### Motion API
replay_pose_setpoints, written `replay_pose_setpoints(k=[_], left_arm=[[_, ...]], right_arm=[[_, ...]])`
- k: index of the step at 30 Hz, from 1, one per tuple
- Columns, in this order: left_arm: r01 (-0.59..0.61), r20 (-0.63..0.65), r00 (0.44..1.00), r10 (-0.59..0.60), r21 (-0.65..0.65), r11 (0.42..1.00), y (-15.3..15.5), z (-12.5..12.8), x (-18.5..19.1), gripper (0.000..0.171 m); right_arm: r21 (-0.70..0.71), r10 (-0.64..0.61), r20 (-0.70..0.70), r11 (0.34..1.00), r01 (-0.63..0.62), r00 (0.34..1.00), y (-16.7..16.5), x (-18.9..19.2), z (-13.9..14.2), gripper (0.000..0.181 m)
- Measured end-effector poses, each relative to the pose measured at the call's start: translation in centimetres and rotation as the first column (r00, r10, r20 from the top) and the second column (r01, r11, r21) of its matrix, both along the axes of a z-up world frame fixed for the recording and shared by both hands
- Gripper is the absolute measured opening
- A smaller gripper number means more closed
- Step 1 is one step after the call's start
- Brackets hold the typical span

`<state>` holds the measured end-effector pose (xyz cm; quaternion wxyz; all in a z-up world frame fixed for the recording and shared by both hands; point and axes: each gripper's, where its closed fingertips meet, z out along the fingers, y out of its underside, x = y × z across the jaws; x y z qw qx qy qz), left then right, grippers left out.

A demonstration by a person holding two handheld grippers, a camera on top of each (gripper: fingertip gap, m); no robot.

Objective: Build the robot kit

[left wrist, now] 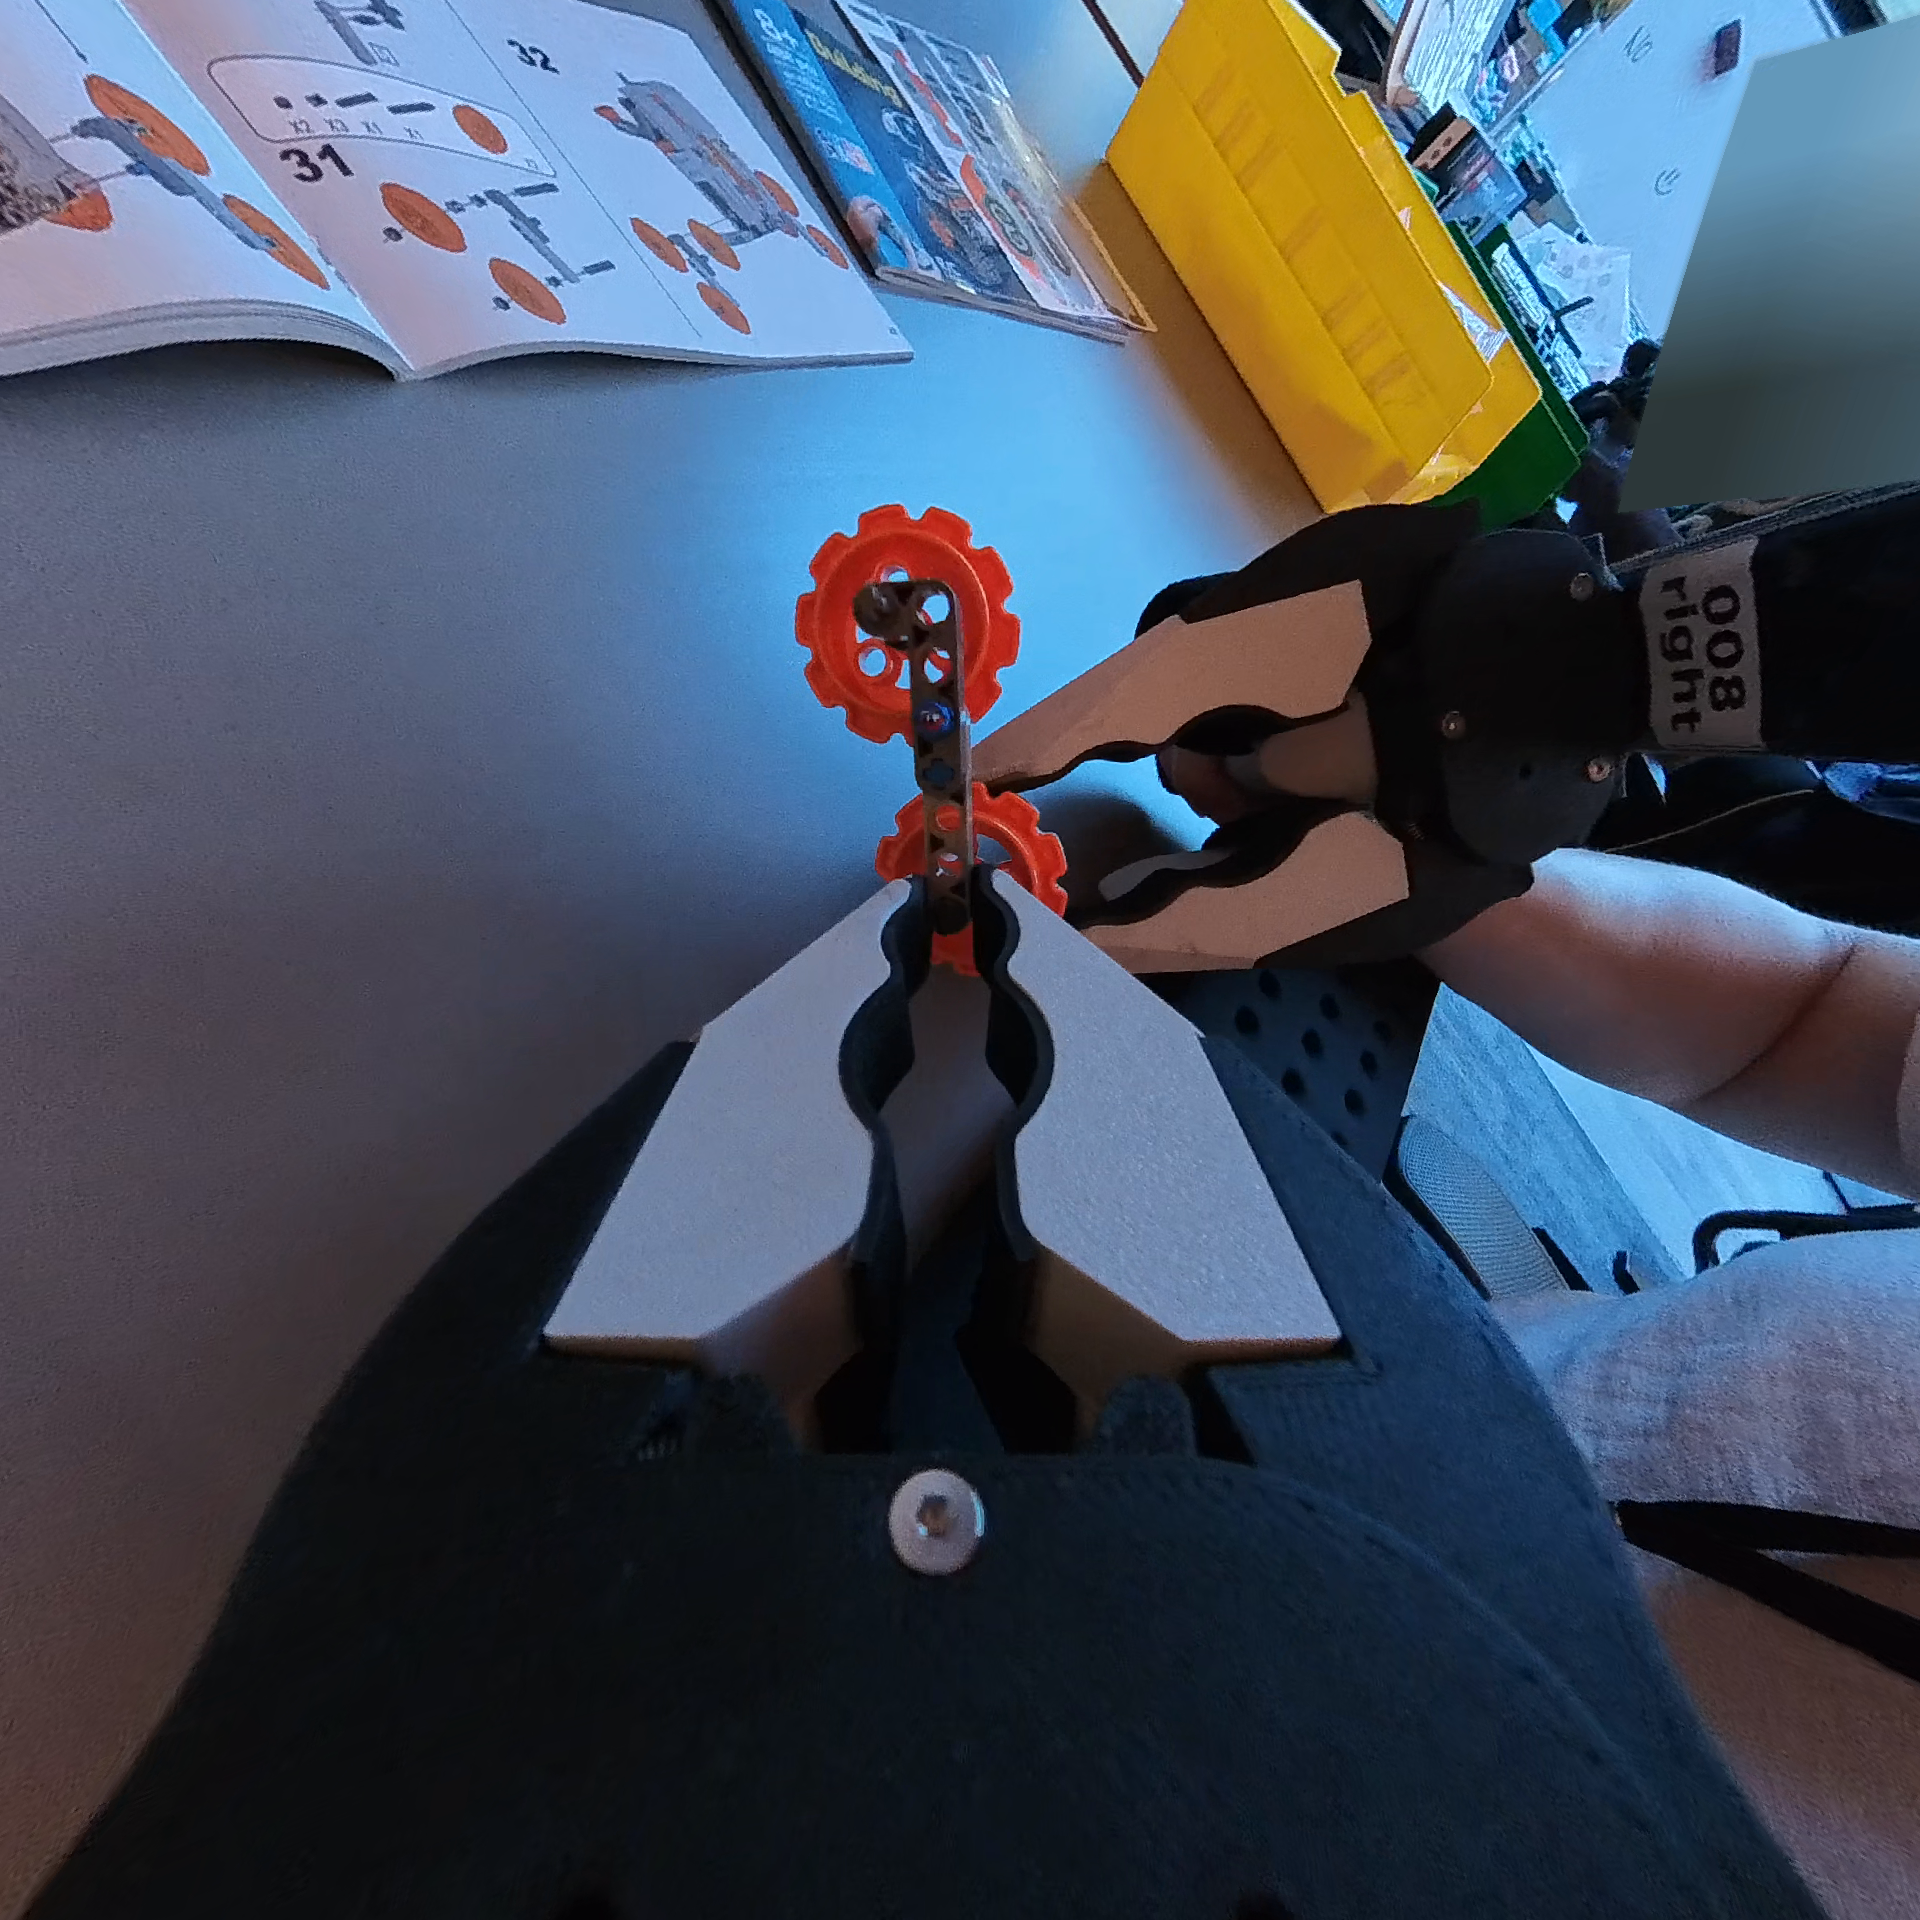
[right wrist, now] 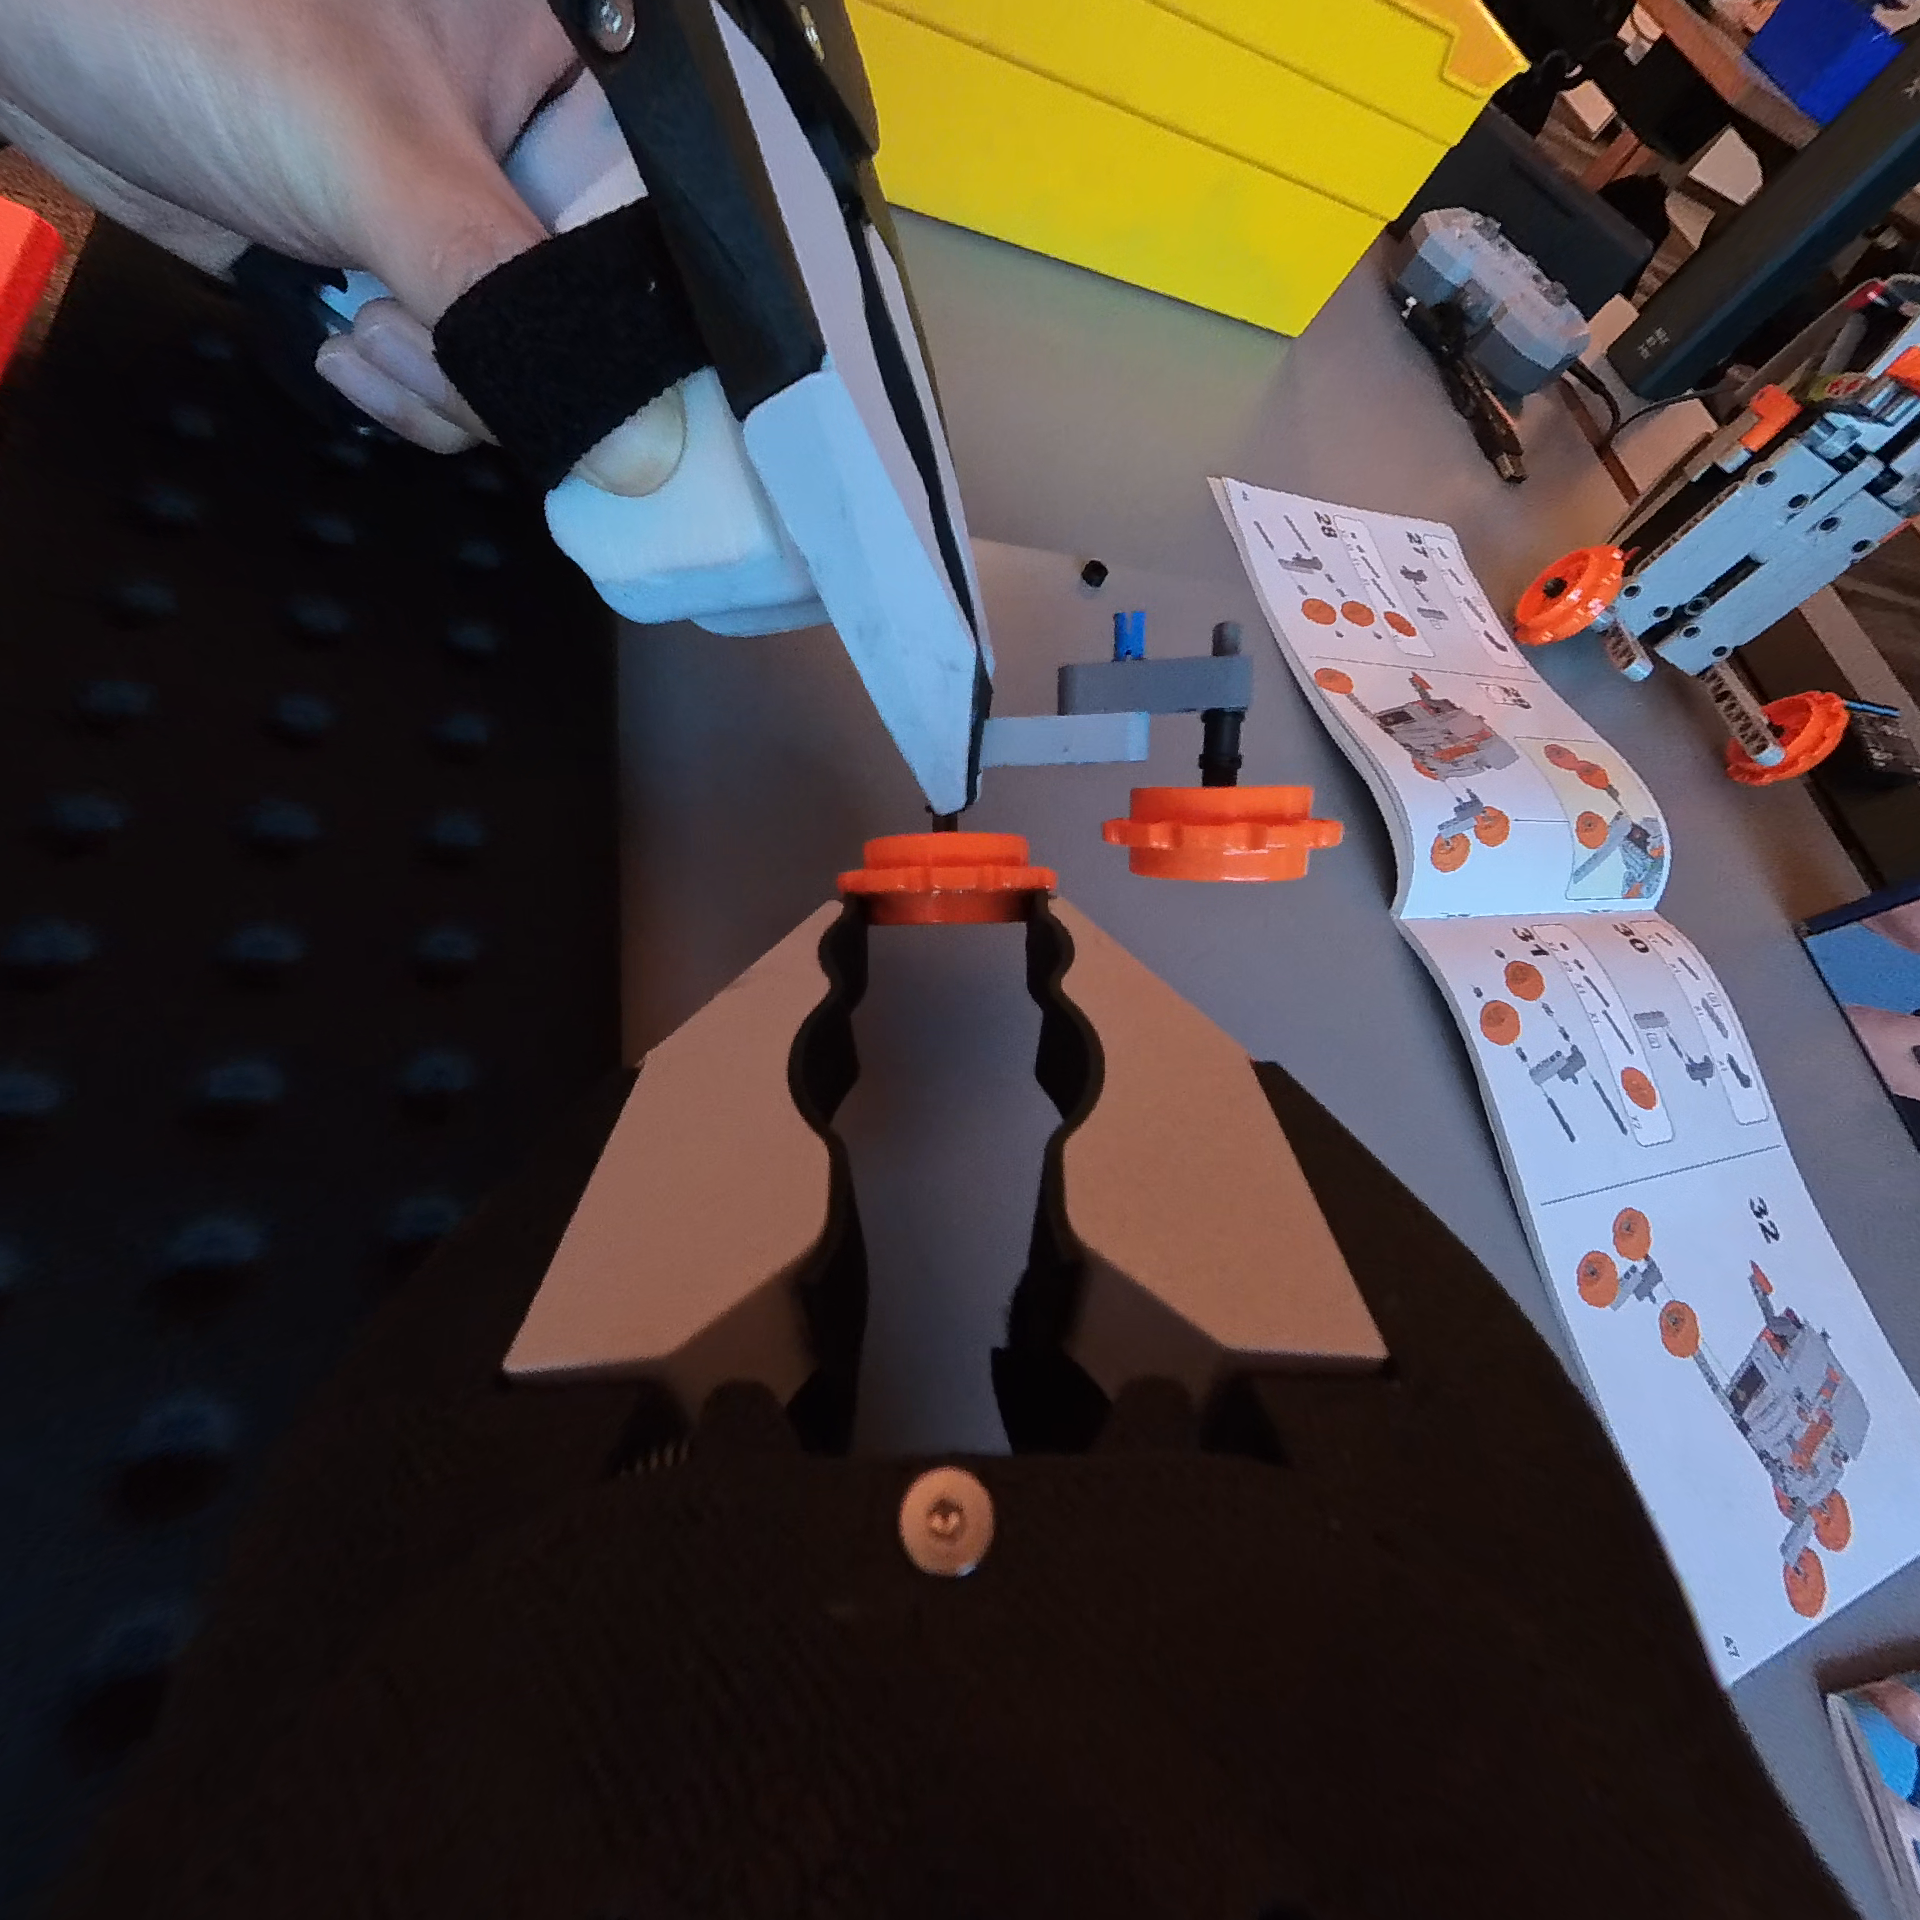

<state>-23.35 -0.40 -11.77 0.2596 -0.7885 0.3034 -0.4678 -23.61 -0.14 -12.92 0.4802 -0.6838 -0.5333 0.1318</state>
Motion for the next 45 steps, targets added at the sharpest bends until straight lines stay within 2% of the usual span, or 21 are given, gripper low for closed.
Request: replay_pose_setpoints(k=[12, 14, 16, 17, 20, 23, 26, 34, 37, 39, 42, 45], left_arm=[[0.013, 0.02, 1.0, -0.012, -0.039, 0.999, -0.1, 0.0, 0.2, 0.005], [0.017, 0.071, 0.997, -0.009, -0.113, 0.993, 0.1, 0.2, 0.1, 0.005], [0.047, 0.229, 0.973, 0.0, -0.2, 0.979, 0.5, 1.9, 0.1, 0.006], [0.066, 0.263, 0.965, -0.007, -0.216, 0.974, 0.4, 2.3, 0.0, 0.01], [0.082, 0.248, 0.968, -0.03, -0.2, 0.976, 0.1, 2.2, 0.0, 0.017], [0.065, 0.283, 0.959, 0.001, -0.227, 0.972, 0.5, 2.5, -0.4, 0.006], [0.072, 0.287, 0.958, 0.001, -0.245, 0.967, 0.4, 2.5, -0.6, 0.008], [0.022, 0.188, 0.982, 0.001, -0.117, 0.993, 0.5, 2.5, -1.7, 0.011], [-0.018, 0.038, 0.999, 0.014, 0.103, 0.995, 1.3, 2.5, -2.5, 0.02], [0.02, -0.049, 0.999, -0.006, 0.275, 0.961, 1.3, 3.2, -2.4, 0.031], [0.161, -0.202, 0.977, -0.071, 0.478, 0.863, 0.7, 3.3, -1.5, 0.038], [0.304, -0.327, 0.936, -0.132, 0.559, 0.771, 0.0, 2.2, -0.4, 0.034]], right_arm=[[0.006, 0.003, -0.005, 1.0, -0.003, 1.0, 0.0, -0.1, 0.1, 0.028], [-0.021, -0.003, -0.038, 1.0, 0.002, 0.999, 0.2, -0.2, 0.3, 0.029], [-0.012, -0.013, -0.137, 1.0, 0.012, 0.991, 0.5, -0.3, 1.8, 0.029], [-0.033, -0.022, -0.146, 0.999, 0.017, 0.989, 0.6, -0.2, 1.7, 0.029], [-0.039, -0.047, -0.14, 0.998, 0.042, 0.989, 0.9, 0.3, 1.6, 0.03], [-0.067, -0.044, -0.17, 0.997, 0.033, 0.984, 0.8, 0.3, 1.7, 0.03], [-0.058, -0.04, -0.153, 0.998, 0.031, 0.987, 0.7, 0.2, 1.6, 0.03], [-0.092, -0.044, -0.169, 0.995, 0.029, 0.985, 0.7, 0.4, 1.5, 0.03], [-0.074, -0.045, -0.145, 0.997, 0.035, 0.988, 0.7, 0.5, 1.5, 0.03], [-0.049, -0.042, -0.106, 0.998, 0.037, 0.993, 0.7, 0.6, 1.3, 0.03], [-0.048, 0.001, -0.052, 0.999, -0.004, 0.999, 0.2, 0.3, 1.5, 0.03], [-0.029, 0.057, 0.058, 0.998, -0.055, 0.997, -0.1, 0.3, 2.0, 0.03]])
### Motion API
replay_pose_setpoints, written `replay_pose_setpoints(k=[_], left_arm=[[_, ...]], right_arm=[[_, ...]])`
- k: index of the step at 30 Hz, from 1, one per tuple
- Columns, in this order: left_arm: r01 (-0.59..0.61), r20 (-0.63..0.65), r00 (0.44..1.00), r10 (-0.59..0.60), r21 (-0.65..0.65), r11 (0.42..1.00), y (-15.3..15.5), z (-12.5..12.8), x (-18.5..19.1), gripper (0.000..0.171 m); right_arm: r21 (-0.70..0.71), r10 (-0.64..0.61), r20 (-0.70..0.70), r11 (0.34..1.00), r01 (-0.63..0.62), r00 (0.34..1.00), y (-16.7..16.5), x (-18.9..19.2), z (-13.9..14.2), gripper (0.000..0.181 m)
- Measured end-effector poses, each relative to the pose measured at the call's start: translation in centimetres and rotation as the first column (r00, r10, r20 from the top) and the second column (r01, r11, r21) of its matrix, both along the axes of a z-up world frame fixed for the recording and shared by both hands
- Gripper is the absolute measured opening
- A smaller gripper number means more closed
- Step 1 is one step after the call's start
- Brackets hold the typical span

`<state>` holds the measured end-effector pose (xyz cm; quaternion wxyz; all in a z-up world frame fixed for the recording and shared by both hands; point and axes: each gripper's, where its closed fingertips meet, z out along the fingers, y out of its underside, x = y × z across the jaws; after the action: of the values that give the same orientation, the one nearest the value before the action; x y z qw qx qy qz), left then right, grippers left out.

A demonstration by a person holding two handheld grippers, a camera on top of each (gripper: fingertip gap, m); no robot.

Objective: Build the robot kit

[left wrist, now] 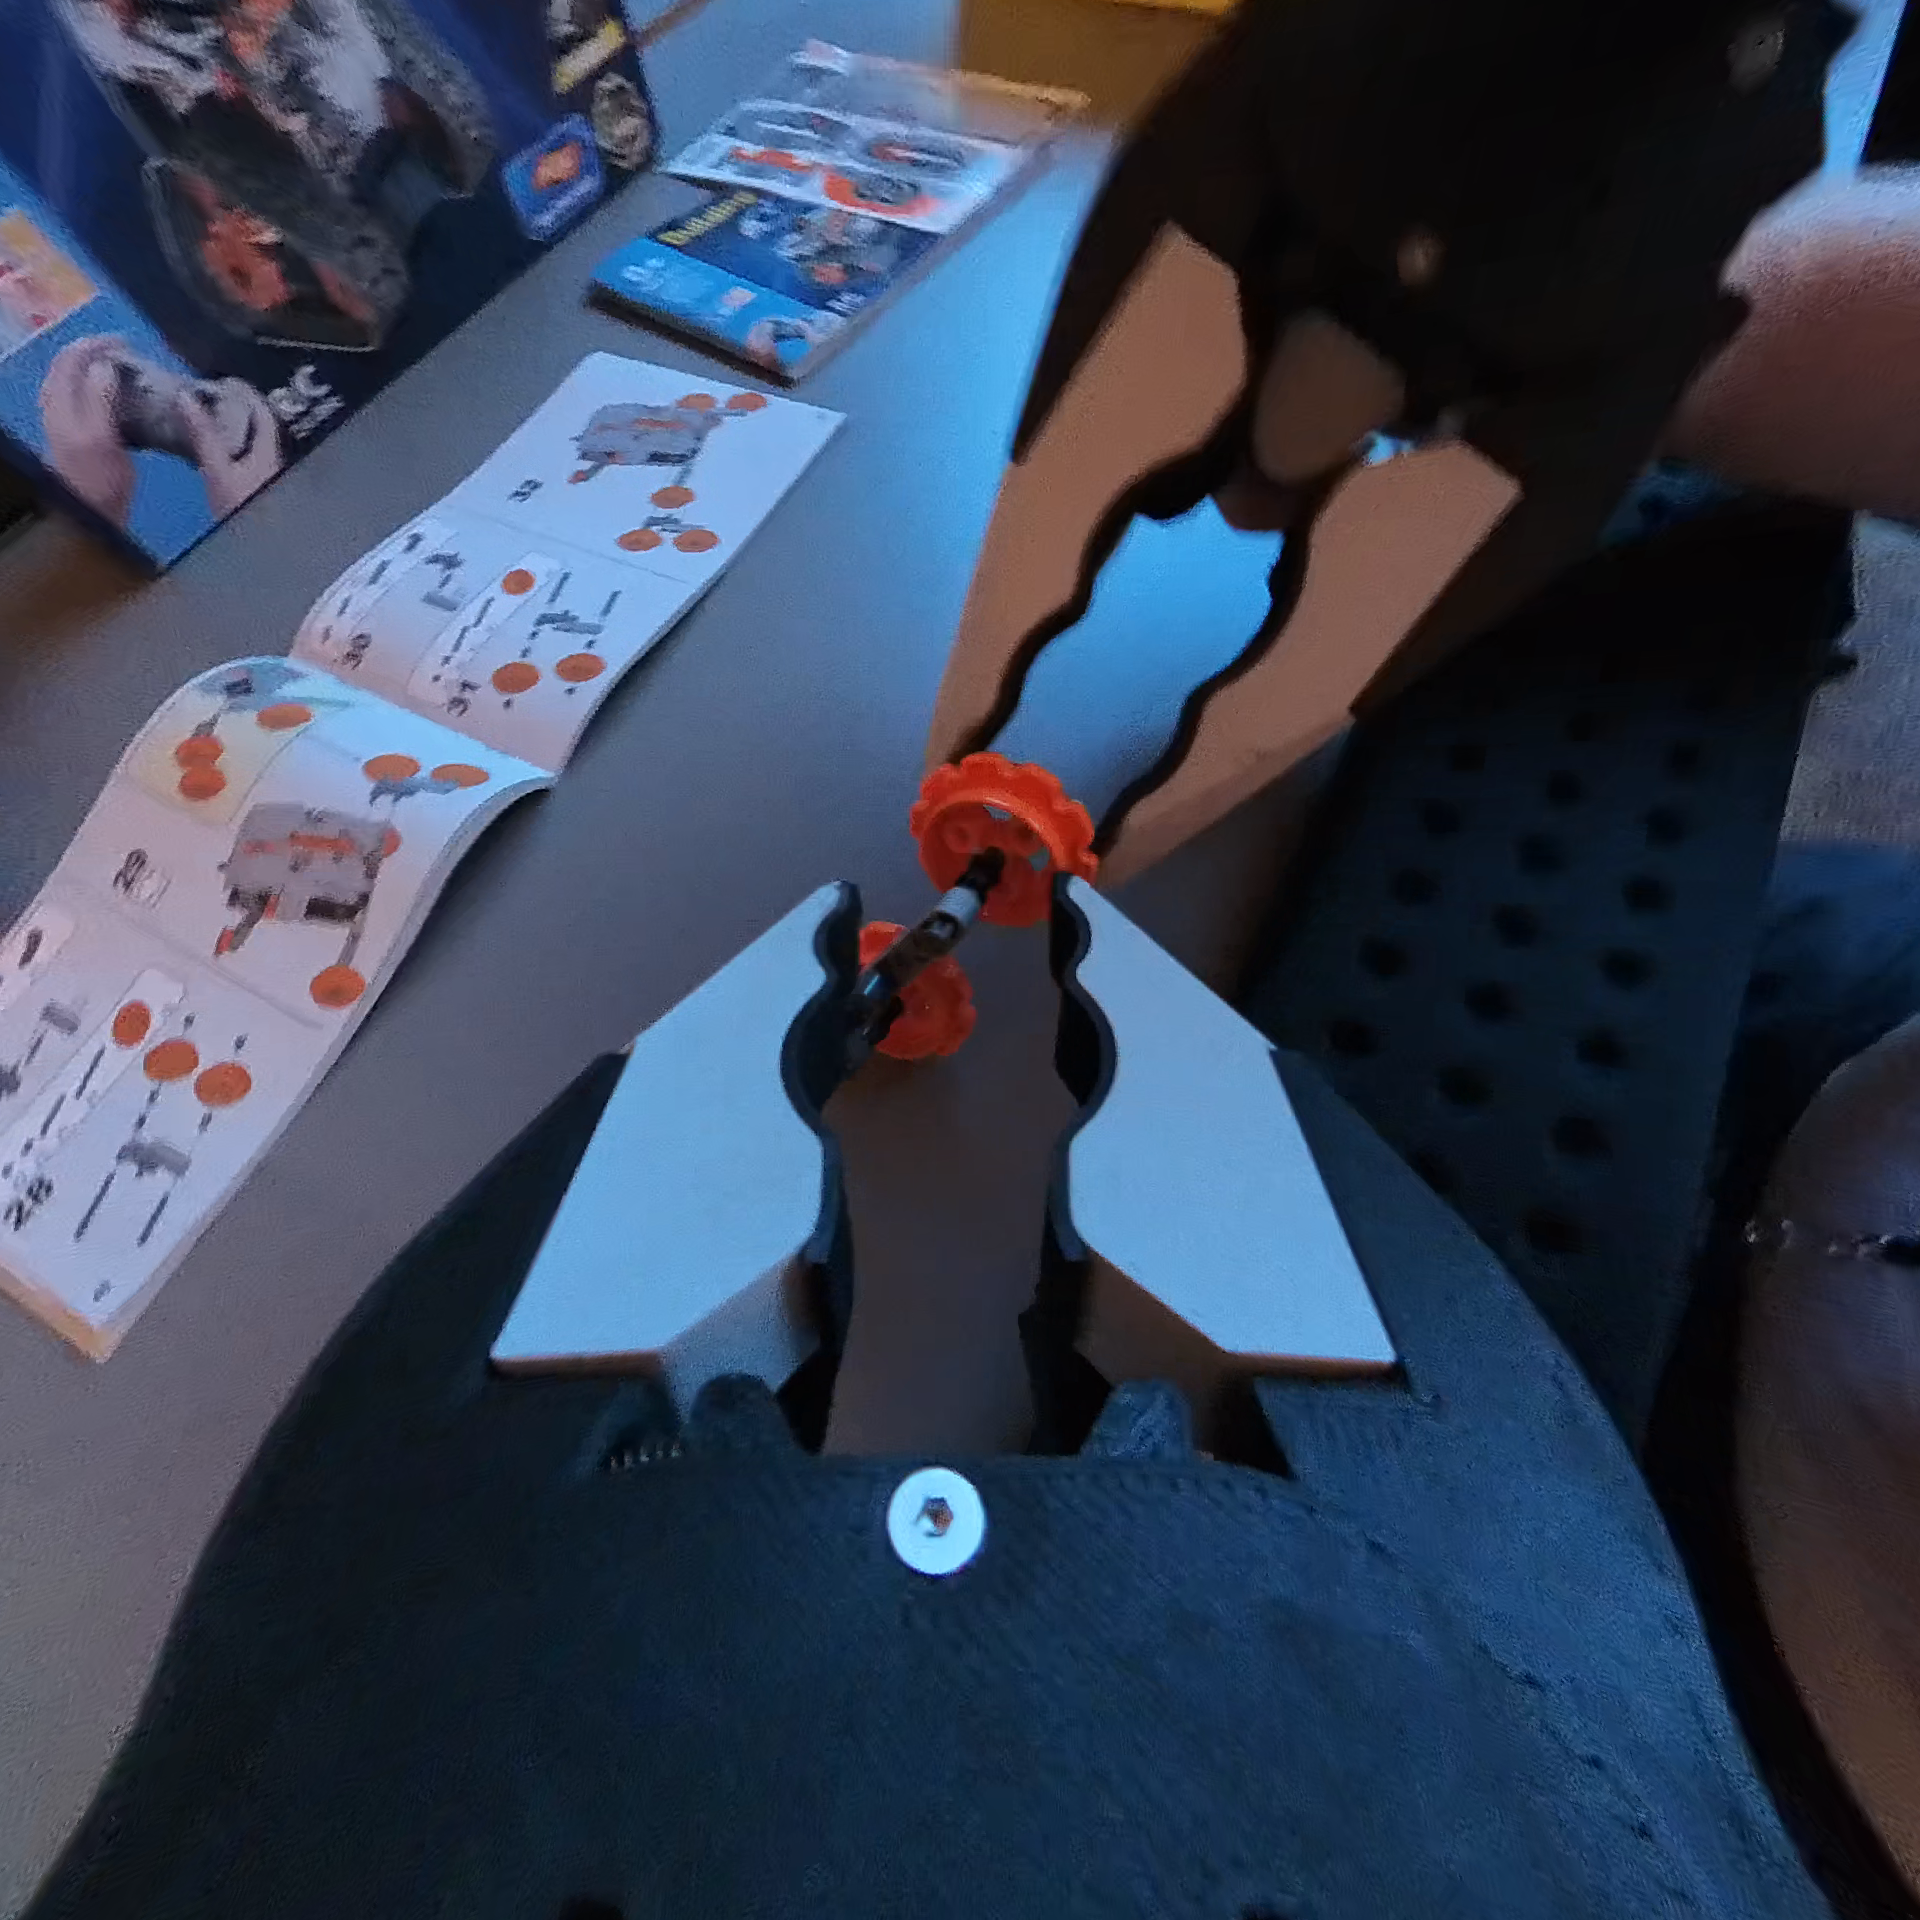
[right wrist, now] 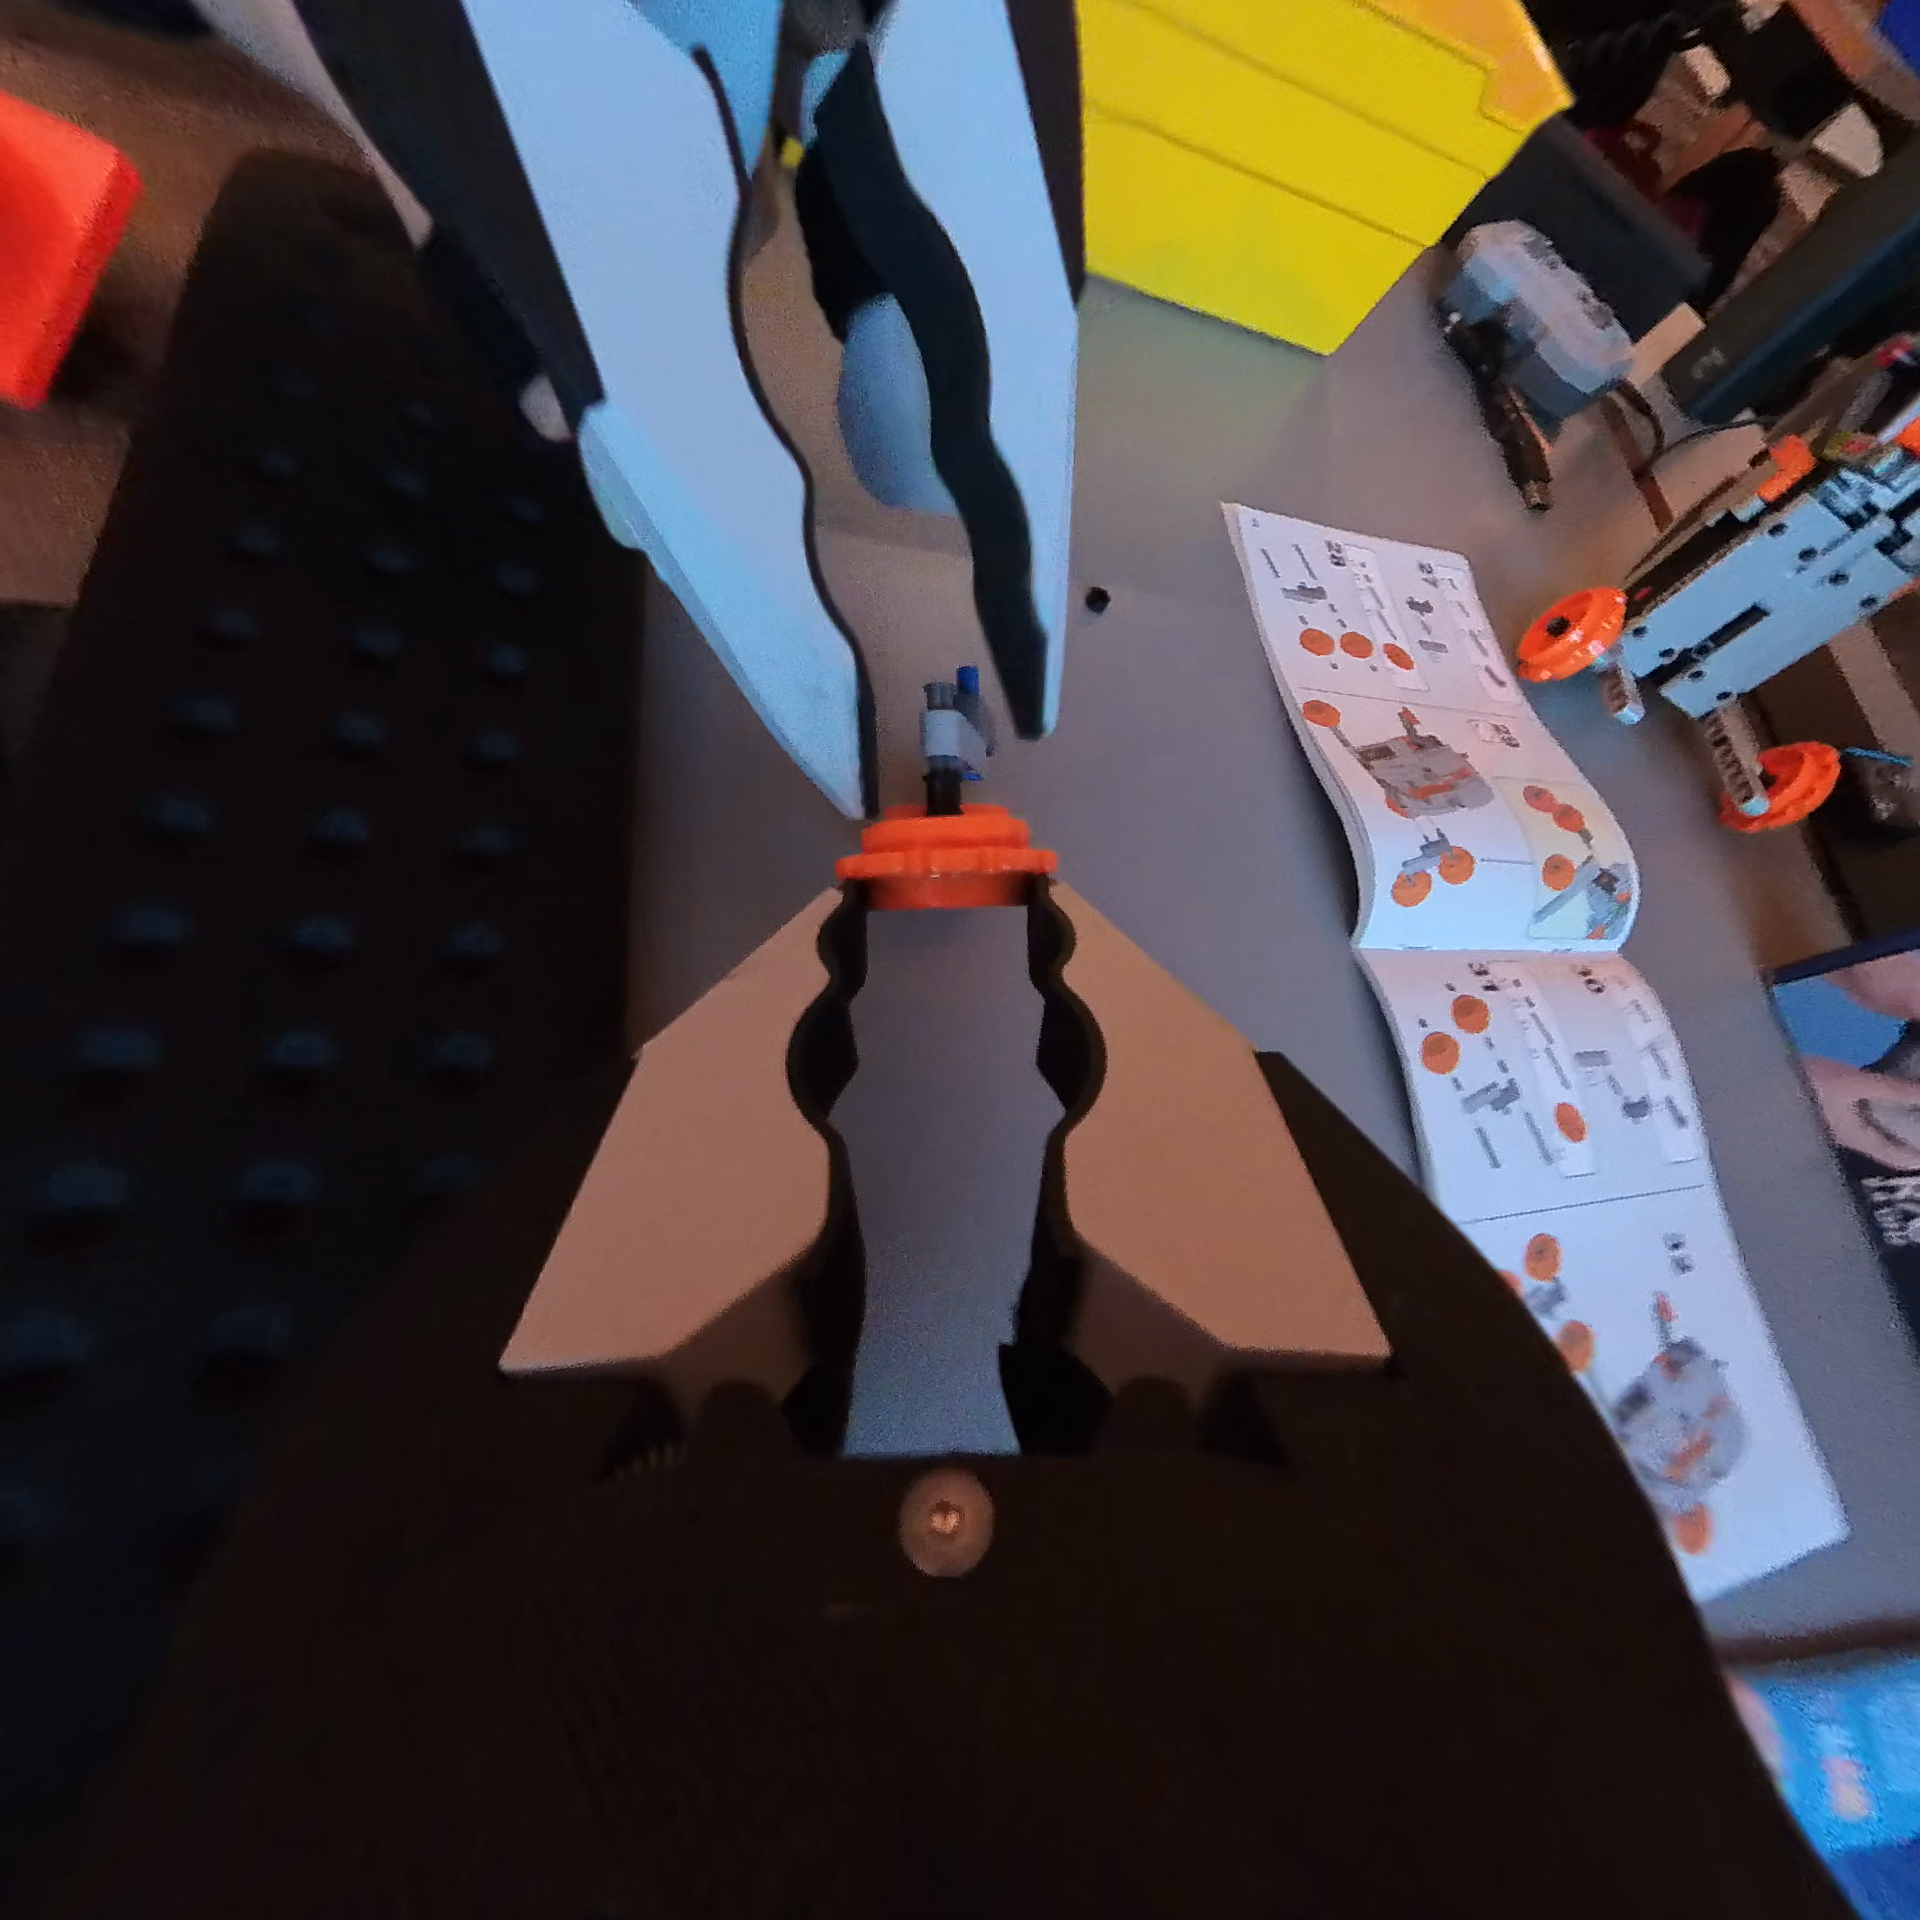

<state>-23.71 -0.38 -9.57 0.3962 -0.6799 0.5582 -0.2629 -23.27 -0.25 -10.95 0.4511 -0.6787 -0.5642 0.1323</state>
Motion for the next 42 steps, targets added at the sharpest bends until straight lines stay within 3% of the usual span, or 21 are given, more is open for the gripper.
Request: replay_pose_setpoints(k=[4, 8, 12, 17, 20, 24, 27, 31, 34, 36, 39, 42], left_arm=[[0.037, -0.002, 0.999, -0.037, 0.029, 0.999, -0.2, 0.0, 0.8, 0.009], [0.068, 0.089, 0.994, -0.066, -0.019, 0.998, -1.0, 1.0, 1.1, 0.006], [0.052, 0.267, 0.964, -0.005, -0.167, 0.985, -0.7, 3.2, 1.1, 0.004], [0.133, 0.537, 0.83, 0.151, -0.453, 0.882, 0.2, 6.8, 0.3, 0.004], [0.138, 0.613, 0.743, 0.268, -0.533, 0.835, 1.7, 7.8, -0.7, 0.004], [0.078, 0.609, 0.732, 0.304, -0.518, 0.852, 1.9, 7.7, -0.7, 0.004], [0.045, 0.633, 0.68, 0.371, -0.541, 0.84, 2.4, 8.5, -0.5, 0.004], [0.085, 0.666, 0.61, 0.429, -0.593, 0.8, 2.2, 9.9, 0.4, 0.004], [0.059, 0.666, 0.611, 0.427, -0.577, 0.815, 1.9, 10.4, 1.4, 0.004], [0.033, 0.67, 0.614, 0.418, -0.551, 0.834, 1.7, 10.8, 1.9, 0.004], [-0.05, 0.659, 0.627, 0.416, -0.499, 0.865, 1.7, 10.7, 2.2, 0.004], [-0.056, 0.665, 0.638, 0.388, -0.462, 0.885, 1.3, 11.0, 2.3, 0.004]], right_arm=[[-0.007, 0.059, 0.144, 0.998, -0.058, 0.988, -0.2, 0.8, 0.9, 0.03], [-0.062, 0.127, 0.173, 0.991, -0.118, 0.977, -0.7, 1.3, 2.0, 0.03], [-0.064, 0.148, 0.117, 0.988, -0.141, 0.982, 0.1, 1.5, 4.1, 0.027], [-0.126, 0.09, -0.033, 0.988, -0.094, 0.995, 1.5, 2.4, 6.9, 0.036], [-0.137, -0.009, -0.225, 0.99, -0.022, 0.974, 1.8, 2.6, 9.4, 0.038], [-0.1, -0.167, -0.401, 0.985, 0.138, 0.901, 1.3, 2.0, 11.7, 0.033], [0.038, -0.143, -0.447, 0.983, 0.179, 0.883, -1.1, -0.4, 13.1, 0.025], [0.288, -0.281, -0.244, 0.893, 0.346, 0.928, -0.1, -0.6, 10.5, 0.024], [0.382, -0.333, -0.233, 0.832, 0.401, 0.914, 0.4, -0.3, 11.0, 0.02], [0.378, -0.375, -0.243, 0.813, 0.443, 0.895, 1.0, 0.1, 11.4, 0.019], [0.298, -0.401, -0.251, 0.834, 0.465, 0.881, 1.4, 0.5, 11.0, 0.008], [0.23, -0.362, -0.298, 0.871, 0.434, 0.883, 1.1, 0.8, 11.3, 0.006]])
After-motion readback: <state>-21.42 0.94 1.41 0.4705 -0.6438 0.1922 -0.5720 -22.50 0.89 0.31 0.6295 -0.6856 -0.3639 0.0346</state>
